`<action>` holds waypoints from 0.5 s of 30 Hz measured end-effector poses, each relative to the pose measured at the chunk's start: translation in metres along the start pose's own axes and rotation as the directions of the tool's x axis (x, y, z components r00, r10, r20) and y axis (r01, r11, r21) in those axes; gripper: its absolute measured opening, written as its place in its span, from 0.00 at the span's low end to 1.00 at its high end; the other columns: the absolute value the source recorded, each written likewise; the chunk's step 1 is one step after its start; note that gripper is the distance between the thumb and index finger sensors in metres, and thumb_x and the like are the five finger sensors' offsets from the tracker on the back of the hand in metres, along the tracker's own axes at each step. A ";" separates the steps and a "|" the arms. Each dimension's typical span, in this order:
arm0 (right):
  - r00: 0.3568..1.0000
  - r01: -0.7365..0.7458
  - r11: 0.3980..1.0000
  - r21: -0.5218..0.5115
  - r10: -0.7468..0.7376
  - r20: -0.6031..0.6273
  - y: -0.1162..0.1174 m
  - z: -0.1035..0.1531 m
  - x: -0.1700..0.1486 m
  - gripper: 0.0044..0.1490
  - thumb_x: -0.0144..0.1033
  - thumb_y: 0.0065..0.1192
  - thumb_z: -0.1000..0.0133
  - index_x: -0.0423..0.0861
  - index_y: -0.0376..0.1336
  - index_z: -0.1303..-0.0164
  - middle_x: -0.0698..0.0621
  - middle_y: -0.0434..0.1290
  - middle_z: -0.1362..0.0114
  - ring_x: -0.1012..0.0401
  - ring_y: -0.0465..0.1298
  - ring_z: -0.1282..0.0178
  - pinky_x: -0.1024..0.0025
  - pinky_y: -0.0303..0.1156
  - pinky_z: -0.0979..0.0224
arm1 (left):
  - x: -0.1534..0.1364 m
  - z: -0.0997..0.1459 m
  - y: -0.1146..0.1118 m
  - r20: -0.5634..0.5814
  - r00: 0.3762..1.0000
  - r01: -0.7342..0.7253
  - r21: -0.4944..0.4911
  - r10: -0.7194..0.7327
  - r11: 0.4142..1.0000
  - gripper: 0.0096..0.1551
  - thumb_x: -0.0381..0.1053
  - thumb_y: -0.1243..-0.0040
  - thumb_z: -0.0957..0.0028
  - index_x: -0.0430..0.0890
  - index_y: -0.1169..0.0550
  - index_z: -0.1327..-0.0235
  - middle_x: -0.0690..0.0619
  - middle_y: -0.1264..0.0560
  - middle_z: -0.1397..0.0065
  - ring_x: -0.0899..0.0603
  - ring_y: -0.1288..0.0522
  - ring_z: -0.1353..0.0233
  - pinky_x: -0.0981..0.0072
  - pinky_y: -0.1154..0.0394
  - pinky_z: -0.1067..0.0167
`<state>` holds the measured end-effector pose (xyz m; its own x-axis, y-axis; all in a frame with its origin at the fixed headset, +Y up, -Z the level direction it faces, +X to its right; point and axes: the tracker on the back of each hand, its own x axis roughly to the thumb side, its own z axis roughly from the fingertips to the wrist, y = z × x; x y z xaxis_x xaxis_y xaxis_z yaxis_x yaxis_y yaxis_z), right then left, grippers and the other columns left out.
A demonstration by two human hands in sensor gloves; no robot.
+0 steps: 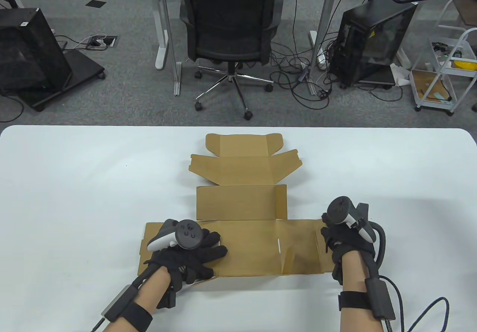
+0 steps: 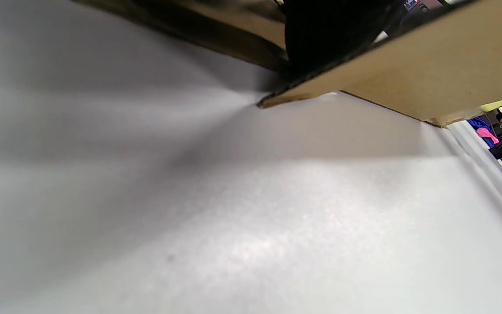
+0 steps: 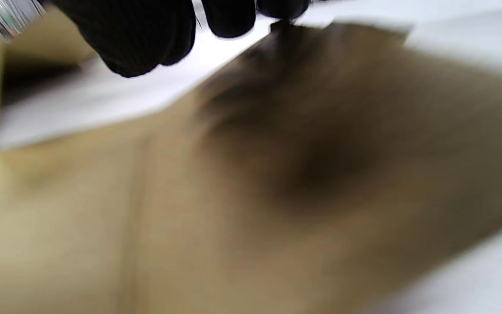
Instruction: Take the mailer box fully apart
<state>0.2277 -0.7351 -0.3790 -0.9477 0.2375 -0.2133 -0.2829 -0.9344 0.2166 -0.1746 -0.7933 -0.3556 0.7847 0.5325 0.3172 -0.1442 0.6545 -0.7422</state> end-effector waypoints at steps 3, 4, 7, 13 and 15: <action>0.980 0.053 0.985 -0.162 -0.020 0.199 -0.007 0.013 0.024 0.39 0.52 0.54 0.42 0.68 0.47 0.20 0.60 0.37 0.13 0.52 0.36 0.12 0.43 0.35 0.18 | 0.000 0.000 0.000 -0.002 1.000 -0.001 0.001 0.001 1.000 0.41 0.56 0.37 0.40 0.66 0.46 0.19 0.61 0.65 0.11 0.47 0.73 0.16 0.35 0.80 0.34; 0.957 0.030 0.981 -0.194 0.028 0.289 -0.009 0.020 0.035 0.38 0.53 0.53 0.42 0.71 0.46 0.21 0.65 0.35 0.13 0.56 0.33 0.11 0.43 0.34 0.17 | 0.000 0.000 0.001 -0.003 1.000 -0.003 0.006 0.003 1.000 0.41 0.56 0.37 0.40 0.66 0.46 0.19 0.60 0.65 0.12 0.47 0.73 0.16 0.35 0.80 0.34; 0.910 -0.002 0.962 -0.271 0.114 0.398 -0.010 0.029 0.059 0.36 0.52 0.52 0.42 0.76 0.46 0.24 0.72 0.34 0.14 0.61 0.31 0.10 0.45 0.32 0.15 | -0.001 0.000 0.003 -0.012 1.000 -0.012 0.014 0.012 1.000 0.41 0.55 0.36 0.40 0.66 0.45 0.19 0.60 0.64 0.11 0.46 0.72 0.16 0.34 0.79 0.34; 0.905 -0.158 0.983 -0.095 0.183 0.385 -0.020 0.025 0.073 0.36 0.50 0.55 0.43 0.72 0.50 0.23 0.70 0.39 0.14 0.59 0.35 0.11 0.45 0.35 0.16 | -0.001 0.000 0.003 -0.016 1.000 -0.011 0.016 0.011 1.000 0.40 0.55 0.37 0.40 0.66 0.45 0.20 0.60 0.64 0.11 0.46 0.72 0.16 0.34 0.79 0.34; 0.904 -0.282 0.958 -0.046 0.281 0.323 -0.032 0.027 0.072 0.38 0.53 0.55 0.43 0.71 0.48 0.21 0.67 0.38 0.13 0.57 0.35 0.11 0.44 0.36 0.16 | -0.002 0.000 0.003 -0.015 1.000 -0.013 0.014 0.014 1.000 0.40 0.55 0.37 0.40 0.66 0.45 0.20 0.60 0.64 0.11 0.47 0.73 0.16 0.35 0.79 0.34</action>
<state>0.1641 -0.6806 -0.3756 -0.9837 0.0380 0.1759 0.0025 -0.9745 0.2243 -0.1765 -0.7922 -0.3580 0.7918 0.5330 0.2981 -0.1630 0.6548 -0.7380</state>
